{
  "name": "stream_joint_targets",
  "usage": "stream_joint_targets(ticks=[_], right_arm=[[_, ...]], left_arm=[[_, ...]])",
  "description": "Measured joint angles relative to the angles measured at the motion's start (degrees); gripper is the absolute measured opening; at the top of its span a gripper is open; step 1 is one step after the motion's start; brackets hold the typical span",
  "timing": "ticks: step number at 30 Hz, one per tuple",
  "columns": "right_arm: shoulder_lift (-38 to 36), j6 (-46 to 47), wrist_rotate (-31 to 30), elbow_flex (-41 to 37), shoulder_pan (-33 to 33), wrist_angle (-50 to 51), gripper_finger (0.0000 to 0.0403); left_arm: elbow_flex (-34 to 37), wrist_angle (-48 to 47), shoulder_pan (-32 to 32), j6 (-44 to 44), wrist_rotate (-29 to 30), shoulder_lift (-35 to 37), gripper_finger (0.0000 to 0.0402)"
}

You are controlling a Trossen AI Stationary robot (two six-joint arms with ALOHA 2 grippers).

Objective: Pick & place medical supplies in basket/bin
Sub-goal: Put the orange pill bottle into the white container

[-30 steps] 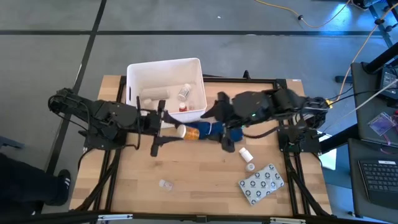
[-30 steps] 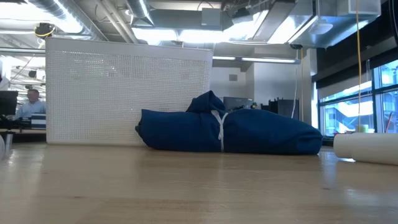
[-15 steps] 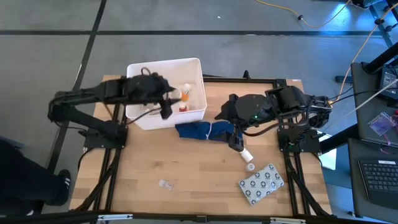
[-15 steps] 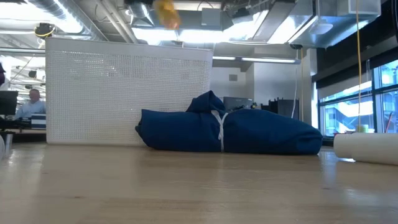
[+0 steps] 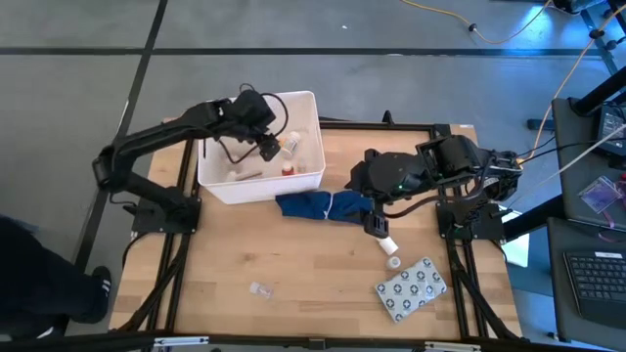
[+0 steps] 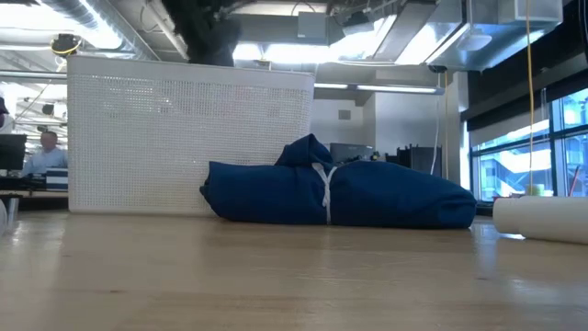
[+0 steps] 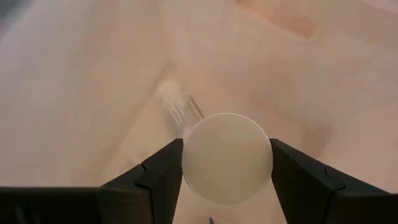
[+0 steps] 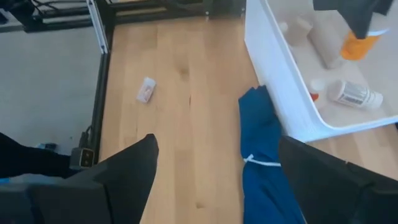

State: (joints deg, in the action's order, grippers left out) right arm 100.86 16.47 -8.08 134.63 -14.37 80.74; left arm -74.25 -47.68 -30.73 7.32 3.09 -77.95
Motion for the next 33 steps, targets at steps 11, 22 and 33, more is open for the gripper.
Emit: stream_joint_targets(ticks=[11, 22, 33], right_arm=[[0.00, -3.17, -1.43, 0.00, 0.00, 1.69, 0.0327], [0.00, -3.35, -5.86, 0.00, 0.00, 1.78, 0.0327], [0.00, -3.17, -5.86, 0.00, -0.02, 2.02, 0.0327]], left_arm=[[13.37, 10.58, -2.01, 5.66, -5.03, -0.77, 0.0207], [20.62, 15.00, -1.79, 9.30, -4.38, -2.37, 0.0207], [21.41, 20.73, -1.79, 9.67, -4.38, -8.78, 0.0213]])
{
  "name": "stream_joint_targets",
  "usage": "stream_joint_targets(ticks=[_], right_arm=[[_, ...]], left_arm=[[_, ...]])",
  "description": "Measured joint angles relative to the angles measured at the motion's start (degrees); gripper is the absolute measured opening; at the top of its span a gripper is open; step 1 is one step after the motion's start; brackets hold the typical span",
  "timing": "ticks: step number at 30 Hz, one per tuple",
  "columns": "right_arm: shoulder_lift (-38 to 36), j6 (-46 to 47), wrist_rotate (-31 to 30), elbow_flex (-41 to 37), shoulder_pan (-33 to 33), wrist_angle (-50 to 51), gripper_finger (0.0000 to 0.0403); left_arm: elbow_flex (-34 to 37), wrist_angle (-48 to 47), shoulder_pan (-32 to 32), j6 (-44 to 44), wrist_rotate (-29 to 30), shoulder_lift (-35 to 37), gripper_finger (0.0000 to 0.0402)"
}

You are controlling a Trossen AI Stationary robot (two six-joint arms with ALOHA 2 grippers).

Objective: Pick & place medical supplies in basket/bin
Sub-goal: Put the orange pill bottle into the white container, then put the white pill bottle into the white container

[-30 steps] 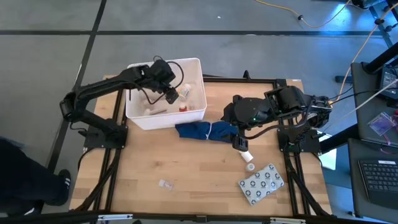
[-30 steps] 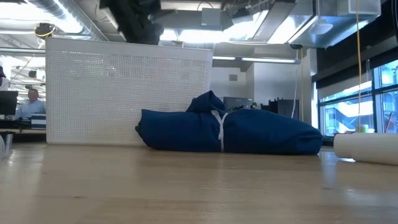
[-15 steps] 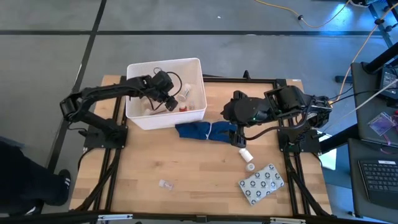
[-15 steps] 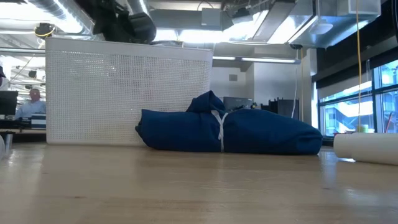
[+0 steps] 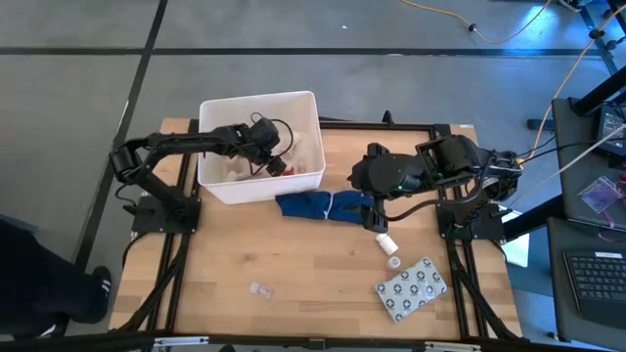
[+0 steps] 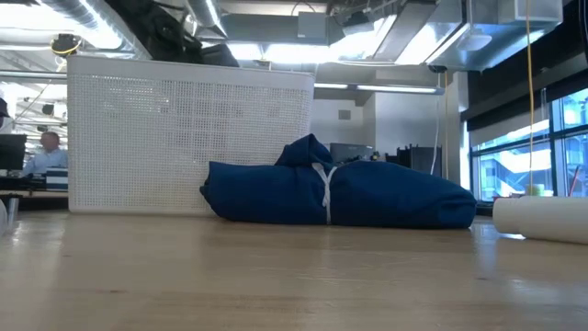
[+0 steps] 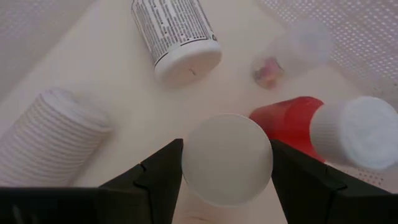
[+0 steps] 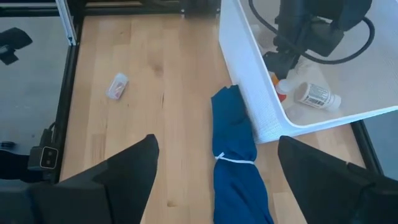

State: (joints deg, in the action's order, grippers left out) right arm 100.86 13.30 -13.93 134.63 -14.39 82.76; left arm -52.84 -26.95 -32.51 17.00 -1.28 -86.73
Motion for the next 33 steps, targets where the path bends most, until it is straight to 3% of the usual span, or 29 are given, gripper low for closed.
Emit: stream_joint_targets(ticks=[9, 17, 27, 33], right_arm=[[0.00, 0.11, 0.00, 0.00, 0.01, 2.55, 0.0327], [0.00, 0.07, 0.00, 0.00, 0.00, 2.54, 0.0327], [1.70, 8.86, -1.73, -1.29, -0.15, 6.30, 0.0327], [-0.01, 14.06, 1.03, -8.90, -0.13, 7.21, 0.0326]], left_arm=[[-0.05, 0.40, 0.00, -0.15, -0.24, -0.20, 0.0236], [-2.50, -0.56, 0.00, -0.18, -1.06, -0.18, 0.0233], [-13.50, -10.20, 0.00, -3.90, -2.00, 0.00, 0.0227], [-21.91, -13.86, 0.24, -6.92, -1.98, 3.90, 0.0221]])
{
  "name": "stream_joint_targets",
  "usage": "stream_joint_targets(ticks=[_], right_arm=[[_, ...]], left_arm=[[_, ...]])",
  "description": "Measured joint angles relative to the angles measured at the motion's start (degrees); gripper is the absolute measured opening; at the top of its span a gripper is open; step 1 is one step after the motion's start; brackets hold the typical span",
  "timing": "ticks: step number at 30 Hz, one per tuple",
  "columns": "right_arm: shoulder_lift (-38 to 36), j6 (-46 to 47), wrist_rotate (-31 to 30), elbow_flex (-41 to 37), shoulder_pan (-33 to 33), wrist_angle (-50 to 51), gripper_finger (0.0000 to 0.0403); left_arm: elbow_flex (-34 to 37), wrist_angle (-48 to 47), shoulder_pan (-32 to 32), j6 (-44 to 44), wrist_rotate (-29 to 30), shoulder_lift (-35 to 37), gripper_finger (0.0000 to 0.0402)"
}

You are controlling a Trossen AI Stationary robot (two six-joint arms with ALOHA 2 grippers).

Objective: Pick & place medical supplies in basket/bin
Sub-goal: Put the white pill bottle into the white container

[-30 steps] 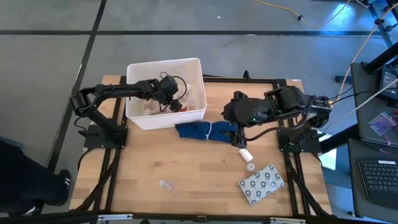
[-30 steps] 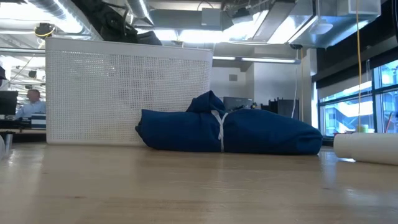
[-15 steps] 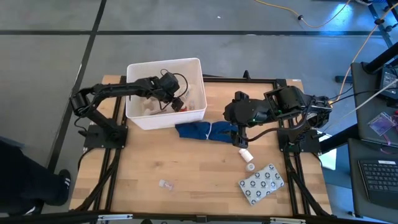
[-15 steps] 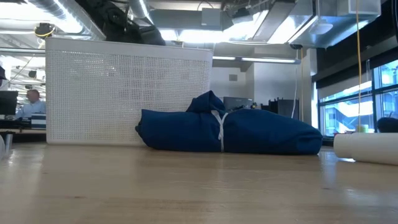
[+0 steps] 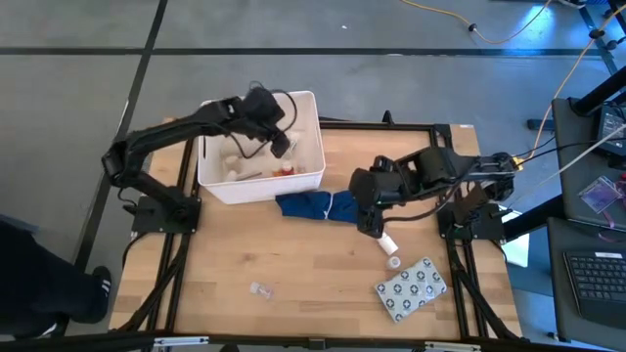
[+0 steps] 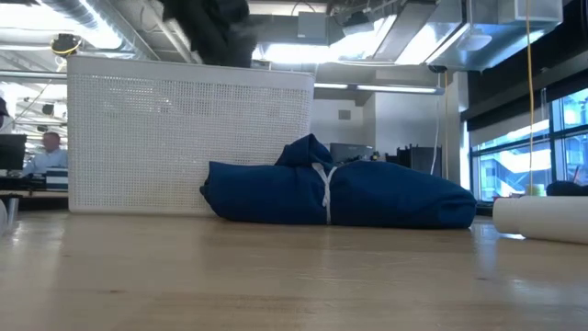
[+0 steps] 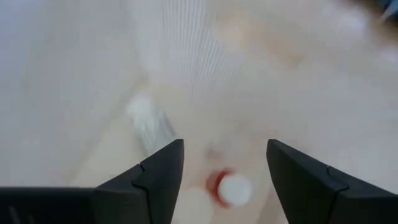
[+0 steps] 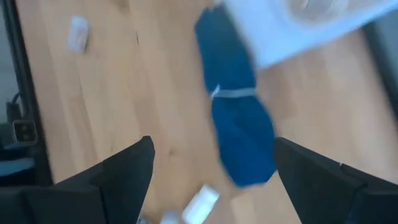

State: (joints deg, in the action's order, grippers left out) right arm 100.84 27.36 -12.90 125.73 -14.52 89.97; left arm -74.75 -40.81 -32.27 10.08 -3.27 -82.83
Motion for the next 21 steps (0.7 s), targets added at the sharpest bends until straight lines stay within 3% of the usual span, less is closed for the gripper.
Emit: stream_joint_targets(ticks=[8, 11, 16, 21], right_arm=[[-7.96, 13.25, 7.91, -21.21, -0.02, 0.06, 0.0326], [-13.03, 19.60, 8.06, -31.02, -0.25, -1.19, 0.0326], [-19.65, 24.58, 8.08, -47.19, -3.45, -11.24, 0.0326], [-19.46, 29.26, 9.78, -59.91, -6.03, -20.15, 0.0326]], left_arm=[[-3.37, 5.23, 3.53, 2.61, 0.00, 9.49, 0.0213], [-3.37, 6.59, 6.85, 2.72, 0.04, 12.07, 0.0212], [-3.37, 9.02, 13.23, 1.34, 1.47, 13.91, 0.0211], [-3.37, 11.45, 17.26, 0.68, 2.24, 13.48, 0.0211]])
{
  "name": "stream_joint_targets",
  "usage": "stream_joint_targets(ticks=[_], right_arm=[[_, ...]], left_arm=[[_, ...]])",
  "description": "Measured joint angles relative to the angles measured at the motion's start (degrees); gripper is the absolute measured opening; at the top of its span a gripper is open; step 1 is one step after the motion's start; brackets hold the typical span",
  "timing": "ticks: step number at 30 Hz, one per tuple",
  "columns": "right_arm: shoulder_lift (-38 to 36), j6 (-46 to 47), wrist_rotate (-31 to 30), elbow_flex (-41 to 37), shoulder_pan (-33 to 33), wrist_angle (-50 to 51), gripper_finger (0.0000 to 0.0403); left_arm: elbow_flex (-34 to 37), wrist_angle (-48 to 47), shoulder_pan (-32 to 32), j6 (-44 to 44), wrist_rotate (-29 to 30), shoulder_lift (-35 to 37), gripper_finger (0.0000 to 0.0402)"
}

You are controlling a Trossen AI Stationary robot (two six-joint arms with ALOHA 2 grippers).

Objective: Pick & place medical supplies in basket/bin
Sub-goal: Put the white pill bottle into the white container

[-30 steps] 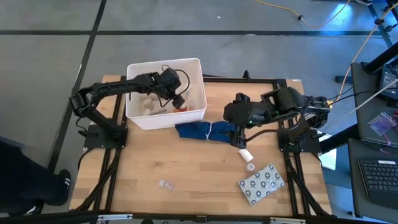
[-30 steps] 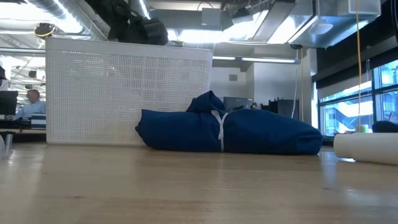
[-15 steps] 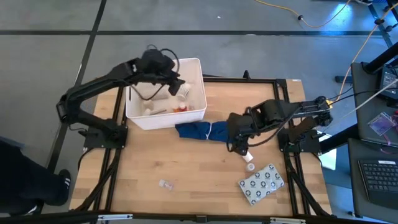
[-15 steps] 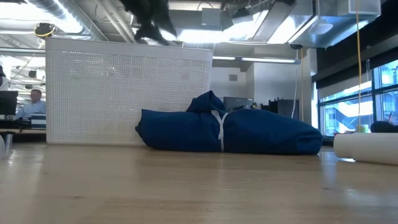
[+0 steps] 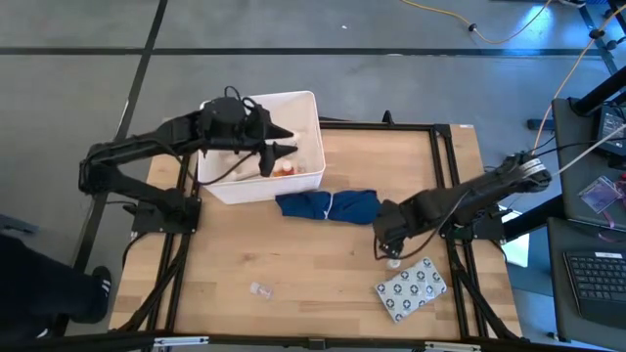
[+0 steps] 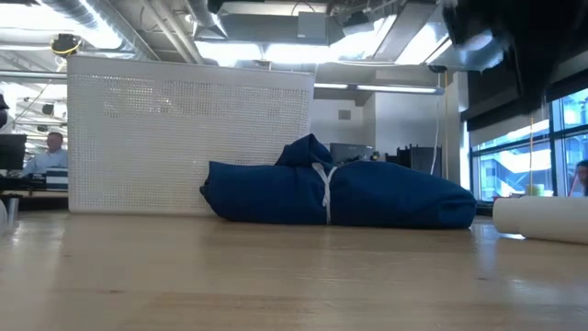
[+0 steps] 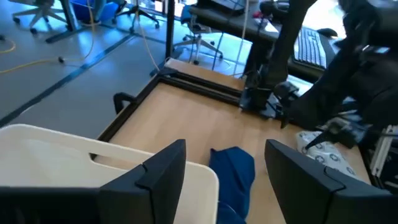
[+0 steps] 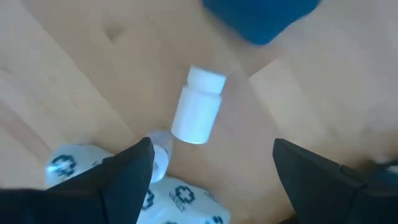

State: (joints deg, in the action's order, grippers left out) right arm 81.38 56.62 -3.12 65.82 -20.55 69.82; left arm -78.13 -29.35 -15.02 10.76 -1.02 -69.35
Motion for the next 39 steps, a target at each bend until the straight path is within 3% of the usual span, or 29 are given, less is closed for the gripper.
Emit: stream_joint_targets(ticks=[7, 21, 27, 39], right_arm=[[2.68, 4.44, 4.74, -10.76, -0.61, -12.20, 0.0326], [4.53, 4.46, 5.38, -17.97, -0.59, -21.99, 0.0320], [4.53, 4.49, 6.36, -22.44, -0.57, -28.41, 0.0284], [4.46, 3.02, 5.55, -22.93, -0.57, -28.53, 0.0179]], left_arm=[[0.07, 1.35, 1.87, 0.01, 0.13, -1.86, 0.0211], [0.07, 1.32, 1.91, 2.03, 0.16, -2.31, 0.0211], [0.07, 1.32, 1.91, 2.03, 0.16, -2.31, 0.0211], [0.07, 1.35, 2.27, 0.26, 0.02, -2.54, 0.0211]])
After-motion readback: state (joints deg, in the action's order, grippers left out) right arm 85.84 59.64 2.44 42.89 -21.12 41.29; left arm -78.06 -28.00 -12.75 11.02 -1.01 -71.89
